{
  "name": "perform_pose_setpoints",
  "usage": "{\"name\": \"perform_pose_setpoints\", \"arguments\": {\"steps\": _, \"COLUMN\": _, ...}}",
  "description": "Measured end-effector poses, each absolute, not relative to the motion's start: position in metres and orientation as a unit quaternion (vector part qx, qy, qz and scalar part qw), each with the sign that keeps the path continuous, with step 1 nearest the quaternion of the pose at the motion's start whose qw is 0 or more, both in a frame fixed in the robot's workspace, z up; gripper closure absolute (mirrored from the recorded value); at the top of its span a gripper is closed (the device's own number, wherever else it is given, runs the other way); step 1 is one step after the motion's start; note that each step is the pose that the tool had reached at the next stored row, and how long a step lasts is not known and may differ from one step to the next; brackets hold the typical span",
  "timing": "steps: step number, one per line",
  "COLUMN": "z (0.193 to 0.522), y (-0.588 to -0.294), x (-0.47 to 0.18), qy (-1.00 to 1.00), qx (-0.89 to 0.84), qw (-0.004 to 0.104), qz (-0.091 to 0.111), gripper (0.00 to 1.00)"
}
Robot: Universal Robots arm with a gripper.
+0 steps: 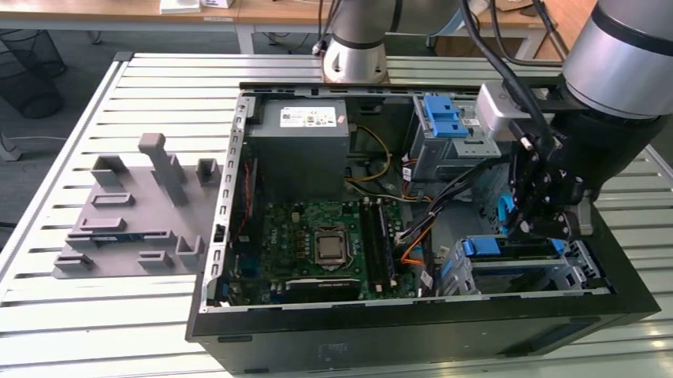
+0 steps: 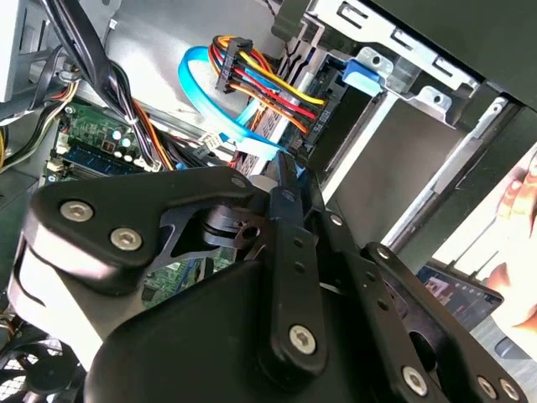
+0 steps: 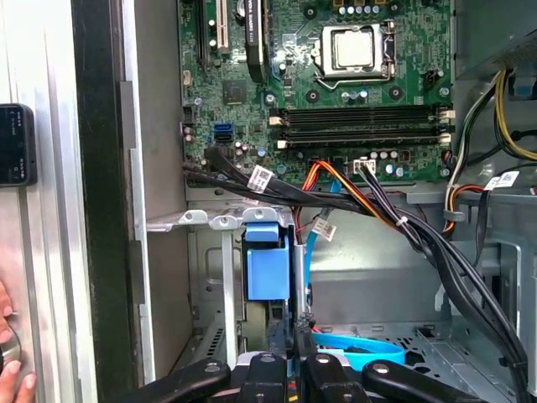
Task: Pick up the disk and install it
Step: 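Insert the second disk wire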
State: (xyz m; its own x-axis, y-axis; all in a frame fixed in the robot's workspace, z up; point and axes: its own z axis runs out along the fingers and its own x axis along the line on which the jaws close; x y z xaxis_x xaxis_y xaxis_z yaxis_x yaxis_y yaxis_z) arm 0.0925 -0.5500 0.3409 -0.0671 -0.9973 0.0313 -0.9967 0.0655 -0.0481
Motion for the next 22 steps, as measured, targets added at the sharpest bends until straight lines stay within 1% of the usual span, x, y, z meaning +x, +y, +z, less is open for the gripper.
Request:
{"name": "perform_pose_setpoints", "arguments": {"steps": 5, "z": 0.3384, "y": -0.5504, "x": 0.0928, "qy": 0.73, "qx": -0.683, "qw": 0.005, "qz": -0.028, "gripper": 0.84}}
{"name": "perform_pose_setpoints", "arguments": {"steps": 13, "z": 0.3369, "y": -0.5508, "x": 0.0948, "qy": 0.73, "qx": -0.683, "qw": 0.001, "qz": -0.024, "gripper": 0.84}}
{"name": "perform_pose_setpoints", "arguments": {"steps": 22, "z": 0.3342, "y": -0.5512, "x": 0.0956, "qy": 0.73, "qx": -0.683, "qw": 0.002, "qz": -0.023, "gripper": 0.84}}
